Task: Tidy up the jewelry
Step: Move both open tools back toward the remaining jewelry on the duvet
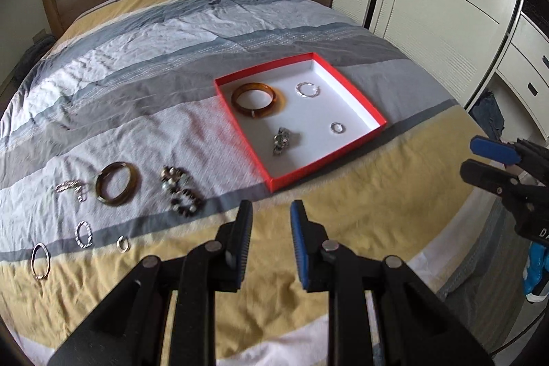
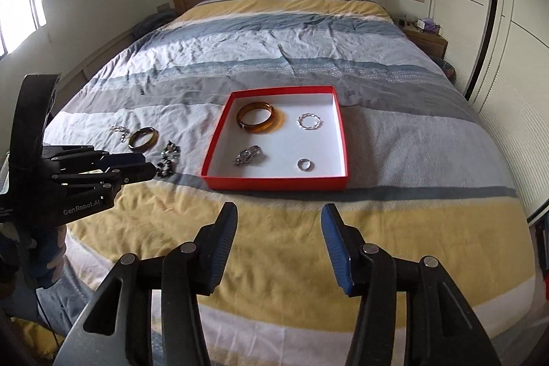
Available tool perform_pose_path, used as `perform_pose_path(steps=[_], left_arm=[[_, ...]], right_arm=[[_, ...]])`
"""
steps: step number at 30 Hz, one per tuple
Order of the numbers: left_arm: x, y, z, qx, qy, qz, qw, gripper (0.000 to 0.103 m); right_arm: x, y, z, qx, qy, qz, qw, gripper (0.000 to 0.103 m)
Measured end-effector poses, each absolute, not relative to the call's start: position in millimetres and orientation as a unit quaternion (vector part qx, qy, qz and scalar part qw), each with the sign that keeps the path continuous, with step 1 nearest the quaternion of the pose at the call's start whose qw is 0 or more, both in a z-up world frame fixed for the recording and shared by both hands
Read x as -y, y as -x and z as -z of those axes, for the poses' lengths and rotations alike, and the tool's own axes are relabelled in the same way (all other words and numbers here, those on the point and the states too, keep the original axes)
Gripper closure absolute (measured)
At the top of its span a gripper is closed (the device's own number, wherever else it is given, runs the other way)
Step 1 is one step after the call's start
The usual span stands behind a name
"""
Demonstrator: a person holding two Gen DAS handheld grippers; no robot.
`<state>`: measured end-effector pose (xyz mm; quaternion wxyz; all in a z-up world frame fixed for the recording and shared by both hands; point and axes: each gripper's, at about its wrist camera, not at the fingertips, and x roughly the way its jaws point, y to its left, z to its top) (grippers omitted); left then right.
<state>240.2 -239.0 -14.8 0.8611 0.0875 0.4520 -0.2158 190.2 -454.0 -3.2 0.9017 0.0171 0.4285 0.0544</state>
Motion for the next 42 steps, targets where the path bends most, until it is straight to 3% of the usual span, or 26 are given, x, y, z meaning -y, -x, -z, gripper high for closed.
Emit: perform_pose_path(steps=[14,22,31,41,42], left_arm=[[52.5,-132.3,-24.5,-0.421,-0.021,0.099,0.901,0.081],[-42.5,-79.2,-37.5,-0.402,0.027,0.035,0.914,0.074],[-88.9,-38.7,-43.7,-0.378,0.065,-0.008,0.923,0.074],[-117.7,-45.7,-23.4,-0.398,0.095,-0.039,0.912,0.073],[-120.3,-48.7,-19.0,-0.401,0.099,-0.044,0.910,0.069]], right_arm=[[402.6,-80.9,-56.6,-0.364,-0.046,-0.065,0.928,0.052],[361.9,-49.1,-90.7,-0.327,-0.040,-0.089,0.940,0.052],[323.2,-25.5,-106.1,-0.309,-0.029,-0.118,0.943,0.052],[302.2,-41.6,-93.0,-0.325,-0.024,-0.137,0.936,0.052],[300.3,-46.2,-89.1,-0.329,-0.024,-0.140,0.934,0.052]])
